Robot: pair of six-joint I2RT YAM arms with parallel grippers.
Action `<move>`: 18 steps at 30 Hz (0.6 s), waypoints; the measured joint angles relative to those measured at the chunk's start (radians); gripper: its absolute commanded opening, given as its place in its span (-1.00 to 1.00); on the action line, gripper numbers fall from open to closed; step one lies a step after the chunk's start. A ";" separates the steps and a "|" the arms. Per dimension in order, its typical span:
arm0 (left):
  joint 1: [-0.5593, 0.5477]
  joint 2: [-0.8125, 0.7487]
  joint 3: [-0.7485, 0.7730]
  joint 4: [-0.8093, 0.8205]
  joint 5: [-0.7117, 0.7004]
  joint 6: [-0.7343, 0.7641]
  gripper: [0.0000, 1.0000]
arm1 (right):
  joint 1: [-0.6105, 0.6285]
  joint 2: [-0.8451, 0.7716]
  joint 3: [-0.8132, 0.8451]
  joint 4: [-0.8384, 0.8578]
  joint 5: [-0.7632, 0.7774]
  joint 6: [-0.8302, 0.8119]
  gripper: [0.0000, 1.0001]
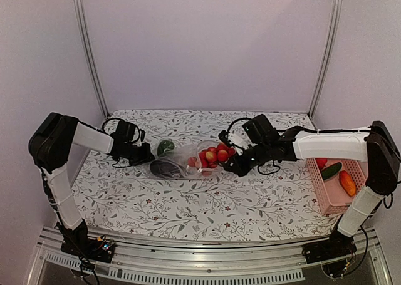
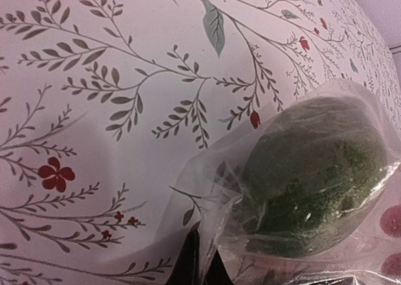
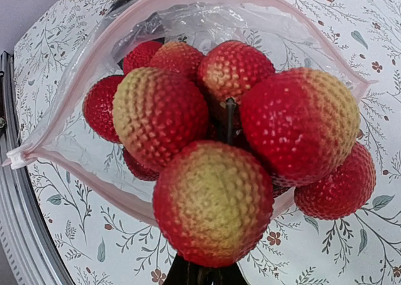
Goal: Open the zip-top bag and remove the fake food
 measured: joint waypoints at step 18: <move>0.000 -0.005 0.000 -0.006 -0.041 0.005 -1.00 | -0.068 -0.386 -0.169 0.021 0.040 0.134 -1.00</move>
